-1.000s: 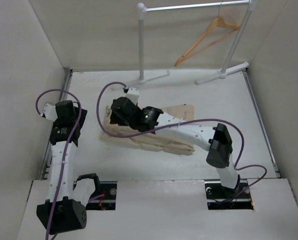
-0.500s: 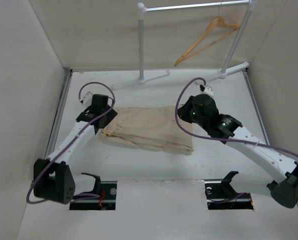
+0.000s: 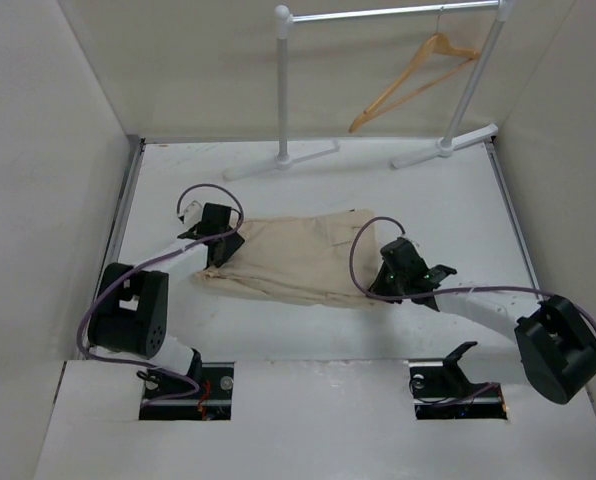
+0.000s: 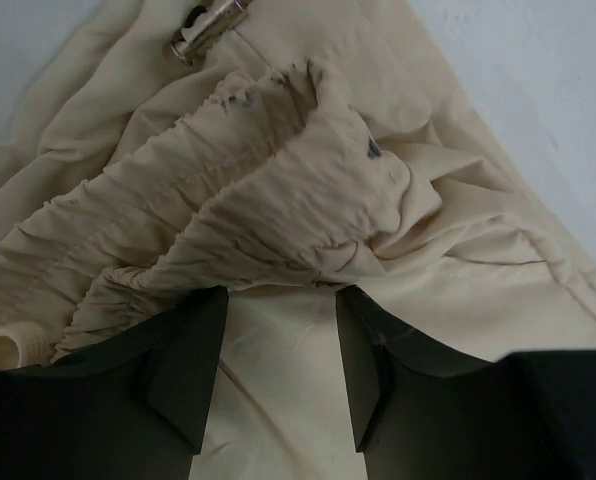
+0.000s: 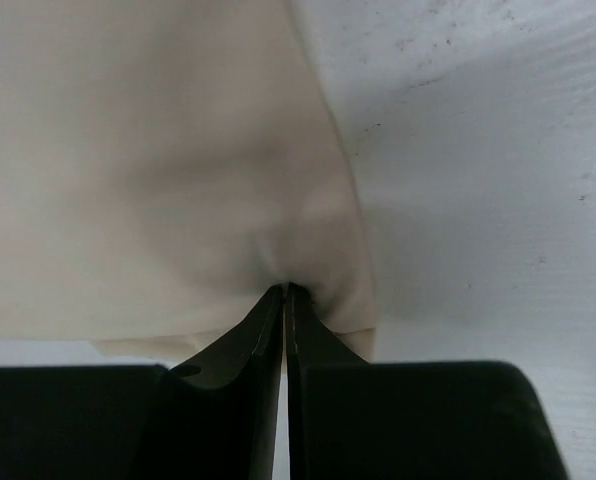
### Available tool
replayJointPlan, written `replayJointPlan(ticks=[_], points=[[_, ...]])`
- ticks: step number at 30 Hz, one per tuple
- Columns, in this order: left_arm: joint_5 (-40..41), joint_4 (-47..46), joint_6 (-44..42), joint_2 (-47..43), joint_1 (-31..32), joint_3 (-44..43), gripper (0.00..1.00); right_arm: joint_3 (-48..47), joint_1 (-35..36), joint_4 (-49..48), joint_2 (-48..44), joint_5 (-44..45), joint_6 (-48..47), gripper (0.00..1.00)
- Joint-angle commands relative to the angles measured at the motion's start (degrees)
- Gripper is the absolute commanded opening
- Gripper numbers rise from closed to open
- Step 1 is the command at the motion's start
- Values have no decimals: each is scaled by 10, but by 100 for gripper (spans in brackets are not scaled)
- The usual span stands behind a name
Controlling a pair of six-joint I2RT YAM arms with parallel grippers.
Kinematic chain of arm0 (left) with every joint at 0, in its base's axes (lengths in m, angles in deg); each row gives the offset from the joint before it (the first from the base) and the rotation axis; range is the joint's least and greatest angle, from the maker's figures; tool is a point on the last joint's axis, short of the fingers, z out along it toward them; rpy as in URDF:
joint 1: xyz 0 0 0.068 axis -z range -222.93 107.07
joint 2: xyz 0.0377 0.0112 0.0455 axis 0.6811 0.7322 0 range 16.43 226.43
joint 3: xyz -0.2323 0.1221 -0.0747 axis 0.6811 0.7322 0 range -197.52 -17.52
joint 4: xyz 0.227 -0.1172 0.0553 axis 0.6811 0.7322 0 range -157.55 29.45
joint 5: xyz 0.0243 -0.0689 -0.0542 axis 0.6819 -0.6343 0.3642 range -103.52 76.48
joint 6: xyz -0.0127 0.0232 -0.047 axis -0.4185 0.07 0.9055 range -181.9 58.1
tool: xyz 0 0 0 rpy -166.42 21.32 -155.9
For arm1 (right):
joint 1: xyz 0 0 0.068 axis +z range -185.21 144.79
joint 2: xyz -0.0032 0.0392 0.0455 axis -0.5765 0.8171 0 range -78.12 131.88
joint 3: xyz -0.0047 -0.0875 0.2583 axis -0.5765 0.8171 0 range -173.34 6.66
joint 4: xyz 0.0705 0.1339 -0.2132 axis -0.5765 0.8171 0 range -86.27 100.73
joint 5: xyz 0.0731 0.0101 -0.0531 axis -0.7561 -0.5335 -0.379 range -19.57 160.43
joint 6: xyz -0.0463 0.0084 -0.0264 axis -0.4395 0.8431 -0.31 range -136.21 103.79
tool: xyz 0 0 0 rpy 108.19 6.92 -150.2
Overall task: Place the trousers on the hanger
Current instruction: Fold the trousers at the center of the board.
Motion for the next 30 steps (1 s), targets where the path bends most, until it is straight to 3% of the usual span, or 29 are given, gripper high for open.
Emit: replayJointPlan(ticks=[1,7,13,18,22,26,30], points=[[30,-2,-5,-26,-45,49,46,9,3,-51,23,-1,34,11],[3,13,-15,-150,-94,56,48,-16,18,-34,16,-13,27,12],[8,63,-22,-180,-32,-66,48,-105,-2,17,-60,-30,-29,25],[26,70,5,-139,94,-98,46,-200,-43,-100,65,-92,-60,12],[48,63,41,-119,193,-69,46,-276,-86,-159,215,-131,-30,10],[64,60,69,-132,237,-2,46,-353,-112,-156,341,-142,6,7],[72,70,89,-166,254,73,45,-378,-116,-151,391,-136,55,7]])
